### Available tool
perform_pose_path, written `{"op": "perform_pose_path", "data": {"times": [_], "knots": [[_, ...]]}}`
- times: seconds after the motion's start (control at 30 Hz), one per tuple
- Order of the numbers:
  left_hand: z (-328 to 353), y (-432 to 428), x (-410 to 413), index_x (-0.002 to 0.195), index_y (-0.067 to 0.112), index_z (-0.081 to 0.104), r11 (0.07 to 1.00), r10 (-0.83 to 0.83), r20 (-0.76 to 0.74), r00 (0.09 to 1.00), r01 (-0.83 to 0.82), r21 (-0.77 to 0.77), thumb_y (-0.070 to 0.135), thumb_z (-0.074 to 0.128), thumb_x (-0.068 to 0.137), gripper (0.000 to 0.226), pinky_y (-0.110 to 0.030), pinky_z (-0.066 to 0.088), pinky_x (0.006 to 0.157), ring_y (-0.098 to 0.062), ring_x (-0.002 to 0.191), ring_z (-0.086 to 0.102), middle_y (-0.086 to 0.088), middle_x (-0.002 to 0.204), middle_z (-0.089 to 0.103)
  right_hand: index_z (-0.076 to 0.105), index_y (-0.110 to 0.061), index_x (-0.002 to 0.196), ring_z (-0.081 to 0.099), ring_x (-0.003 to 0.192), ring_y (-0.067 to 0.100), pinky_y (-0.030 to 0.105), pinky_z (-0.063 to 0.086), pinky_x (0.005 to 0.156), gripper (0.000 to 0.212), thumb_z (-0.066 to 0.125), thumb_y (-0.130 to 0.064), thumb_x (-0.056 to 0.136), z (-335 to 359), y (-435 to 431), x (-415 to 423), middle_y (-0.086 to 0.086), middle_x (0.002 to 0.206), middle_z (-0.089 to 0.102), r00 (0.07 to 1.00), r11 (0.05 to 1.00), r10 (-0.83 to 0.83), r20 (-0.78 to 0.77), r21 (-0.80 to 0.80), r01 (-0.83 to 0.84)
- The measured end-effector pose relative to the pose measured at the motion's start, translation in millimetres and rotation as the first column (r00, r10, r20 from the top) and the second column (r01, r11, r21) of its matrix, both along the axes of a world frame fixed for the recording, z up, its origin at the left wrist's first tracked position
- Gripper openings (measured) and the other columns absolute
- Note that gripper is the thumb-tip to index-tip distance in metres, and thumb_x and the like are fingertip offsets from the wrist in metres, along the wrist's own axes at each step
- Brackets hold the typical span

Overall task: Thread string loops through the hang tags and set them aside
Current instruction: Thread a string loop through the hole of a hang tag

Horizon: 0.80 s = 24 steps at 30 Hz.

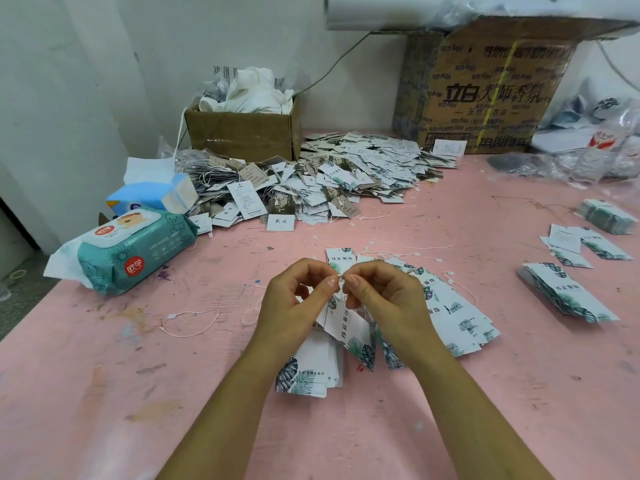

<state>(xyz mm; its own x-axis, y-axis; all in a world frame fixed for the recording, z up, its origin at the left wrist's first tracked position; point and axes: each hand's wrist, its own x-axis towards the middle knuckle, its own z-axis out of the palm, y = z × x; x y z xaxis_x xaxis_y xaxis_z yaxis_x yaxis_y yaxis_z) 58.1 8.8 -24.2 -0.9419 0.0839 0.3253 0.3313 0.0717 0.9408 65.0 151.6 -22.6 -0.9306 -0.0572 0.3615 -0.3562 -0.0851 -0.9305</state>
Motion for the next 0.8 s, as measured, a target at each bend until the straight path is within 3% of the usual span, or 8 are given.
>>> {"op": "perform_pose_path", "data": {"times": [0.1,0.23,0.53,0.8], "knots": [[-1.3,-0.6,-0.5,0.073,0.028,0.067,1.000,-0.002,-0.016,1.000,0.002,-0.011,0.020,0.065,0.077,0.008,-0.038,0.047,0.073,-0.009,0.072,0.058,0.012,0.072,0.066,0.066,-0.016,0.080,0.059,0.056,0.005,0.017,0.049,0.058,0.014,0.061,-0.003,0.083,-0.3,-0.2,-0.3,-0.008,0.063,0.066,1.000,1.000,-0.003,-0.001,0.020,0.003],[-1.1,-0.4,-0.5,0.075,0.026,0.065,0.998,-0.020,-0.048,0.999,0.018,-0.055,0.021,0.063,0.076,0.005,-0.025,0.044,0.067,-0.004,0.067,0.054,0.015,0.069,0.065,0.066,-0.016,0.079,0.058,0.055,0.005,0.017,0.049,0.058,0.017,0.062,0.000,0.083,-0.8,0.9,-1.5,-0.008,0.063,0.066,1.000,0.999,-0.026,0.003,0.030,0.026],[-3.5,-4.3,-0.6,0.076,0.028,0.064,0.981,-0.021,-0.104,0.994,0.001,-0.193,0.003,0.067,0.082,0.026,-0.008,0.037,0.062,0.004,0.062,0.050,0.018,0.066,0.062,0.067,-0.006,0.080,0.055,0.052,0.012,0.020,0.048,0.054,0.007,0.065,0.001,0.080,-0.3,4.4,-3.2,0.000,0.061,0.064,0.993,1.000,0.019,0.115,0.011,-0.020],[-2.4,-5.3,-2.3,0.075,0.031,0.067,0.987,-0.039,-0.067,0.997,0.028,-0.160,0.009,0.072,0.079,0.024,-0.016,0.041,0.063,0.001,0.064,0.052,0.016,0.070,0.066,0.063,-0.003,0.074,0.053,0.049,0.010,0.019,0.046,0.051,0.010,0.063,0.005,0.079,0.6,7.5,-3.3,-0.001,0.053,0.060,0.983,0.996,0.077,0.166,-0.047,-0.070]]}}
